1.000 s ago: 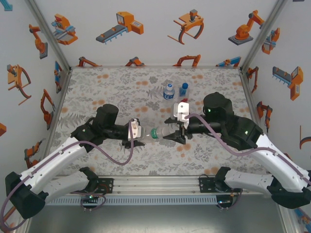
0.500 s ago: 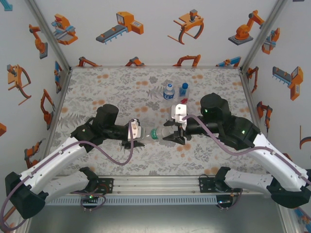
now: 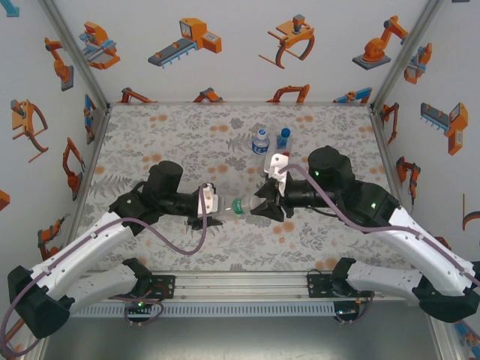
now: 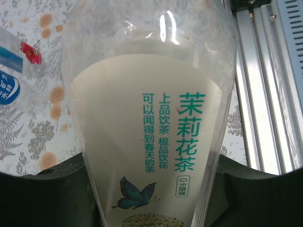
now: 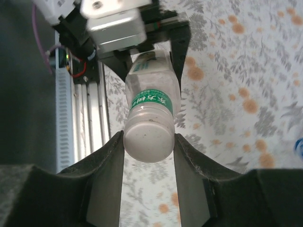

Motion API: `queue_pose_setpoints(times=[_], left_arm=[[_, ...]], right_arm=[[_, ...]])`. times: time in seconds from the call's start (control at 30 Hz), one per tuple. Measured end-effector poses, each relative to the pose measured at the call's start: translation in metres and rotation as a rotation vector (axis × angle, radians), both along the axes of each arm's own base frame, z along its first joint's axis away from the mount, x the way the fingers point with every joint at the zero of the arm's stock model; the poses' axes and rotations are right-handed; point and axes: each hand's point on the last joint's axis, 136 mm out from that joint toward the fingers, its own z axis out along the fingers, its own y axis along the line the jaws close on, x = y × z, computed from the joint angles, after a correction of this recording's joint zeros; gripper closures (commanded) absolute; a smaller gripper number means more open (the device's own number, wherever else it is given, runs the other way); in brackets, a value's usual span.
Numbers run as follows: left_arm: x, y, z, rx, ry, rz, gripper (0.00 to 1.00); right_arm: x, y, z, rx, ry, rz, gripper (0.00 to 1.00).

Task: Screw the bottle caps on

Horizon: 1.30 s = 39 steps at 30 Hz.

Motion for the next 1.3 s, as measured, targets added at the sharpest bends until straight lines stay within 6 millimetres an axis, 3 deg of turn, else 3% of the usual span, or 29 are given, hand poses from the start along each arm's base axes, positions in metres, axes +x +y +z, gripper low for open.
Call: queue_pose_setpoints(times=[0.03, 0.33, 0.53, 0.6, 0.63, 0.7, 0.73, 0.83, 1.3], left_arm=[[0.002, 0.0, 0.0, 0.003, -0.004, 0.008, 1.0], [0.015, 0.002, -0.001, 0.016, -0.028, 0.08, 1.0], [0.024, 0.001, -0.001, 0.018, -0.041, 0.117, 1.0], [0.027, 0.001, -0.002, 0.021, -0.039, 0.128, 1.0], [0.028, 0.001, -0.003, 0.025, -0.036, 0.134, 1.0], [0.03, 0.002, -0.006, 0.032, -0.029, 0.144, 1.0], [0.031, 0.002, -0.007, 0.035, -0.026, 0.148, 1.0], [0.032, 0.001, -0.007, 0.034, -0.023, 0.148, 1.0], [0.035, -0.007, -0.011, 0.041, 0.018, 0.154, 1.0]], right_arm=[[0.004, -0.001, -0.001, 0.012, 0.046, -0.047, 1.0], [0.042, -0.021, -0.016, 0.222, 0.608, -0.53, 1.0], [0.054, -0.032, -0.03, 0.347, 0.904, -0.737, 1.0], [0.056, -0.032, -0.033, 0.355, 0.942, -0.768, 1.0], [0.058, -0.032, -0.034, 0.358, 0.954, -0.783, 0.95], [0.061, -0.031, -0.037, 0.36, 0.964, -0.806, 0.68], [0.062, -0.032, -0.038, 0.359, 0.966, -0.816, 0.6], [0.067, -0.032, -0.04, 0.36, 0.961, -0.842, 0.44], [0.094, -0.005, -0.065, 0.316, 0.954, -0.896, 0.45]])
